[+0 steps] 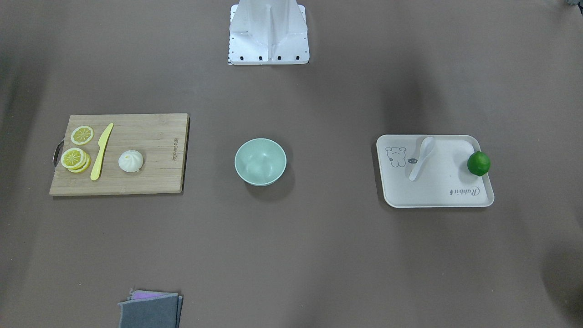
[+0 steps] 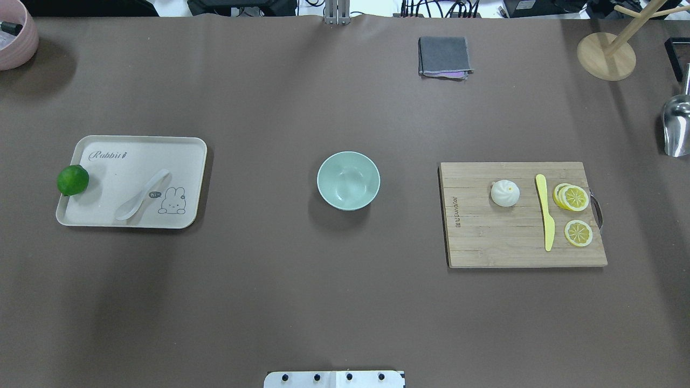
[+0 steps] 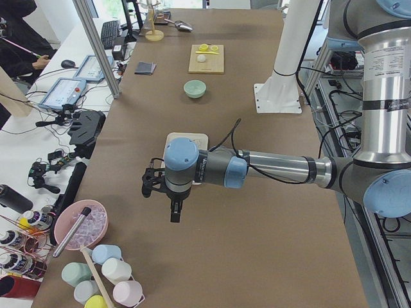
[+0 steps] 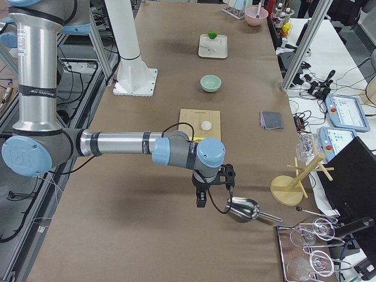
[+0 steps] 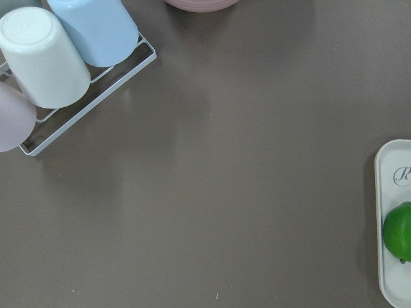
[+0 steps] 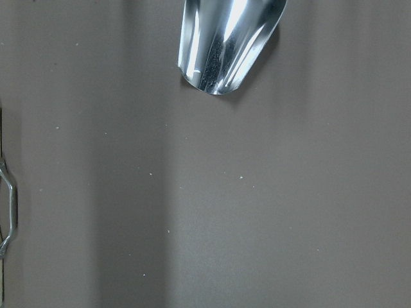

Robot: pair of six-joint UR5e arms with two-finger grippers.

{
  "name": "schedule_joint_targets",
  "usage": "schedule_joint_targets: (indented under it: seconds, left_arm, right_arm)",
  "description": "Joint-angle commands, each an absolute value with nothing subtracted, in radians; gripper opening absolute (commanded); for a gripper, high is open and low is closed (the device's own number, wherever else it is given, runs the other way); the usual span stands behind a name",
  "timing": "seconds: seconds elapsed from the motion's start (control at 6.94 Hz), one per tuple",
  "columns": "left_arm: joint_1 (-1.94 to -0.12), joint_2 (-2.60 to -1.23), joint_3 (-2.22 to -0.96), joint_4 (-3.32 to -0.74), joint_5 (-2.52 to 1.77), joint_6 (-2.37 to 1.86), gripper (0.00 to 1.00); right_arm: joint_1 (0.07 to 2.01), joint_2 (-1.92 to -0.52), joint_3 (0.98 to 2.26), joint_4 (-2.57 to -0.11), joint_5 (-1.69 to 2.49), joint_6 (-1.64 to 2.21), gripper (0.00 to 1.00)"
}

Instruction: Put spoon and bun in bowl

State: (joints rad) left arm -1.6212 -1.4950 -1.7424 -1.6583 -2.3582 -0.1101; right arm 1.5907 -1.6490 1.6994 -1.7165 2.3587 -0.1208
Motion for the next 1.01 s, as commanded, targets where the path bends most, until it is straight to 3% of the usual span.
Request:
schedule_joint_targets:
  seconds: [0.0,0.86]
  left_arm:
    - [-1.621,-1.496,-1.747,-1.657,-2.356,-0.114,0.98]
    - [-1.621,-1.491,-1.798,-1.693,-2.352,-0.110,0.98]
  right_arm:
    - [1.591,-1.652,1.697,-1.717,2.381,-0.120,1.00]
    - [1.589,-1.640,1.750,-1.713,2.401,-0.120,1.00]
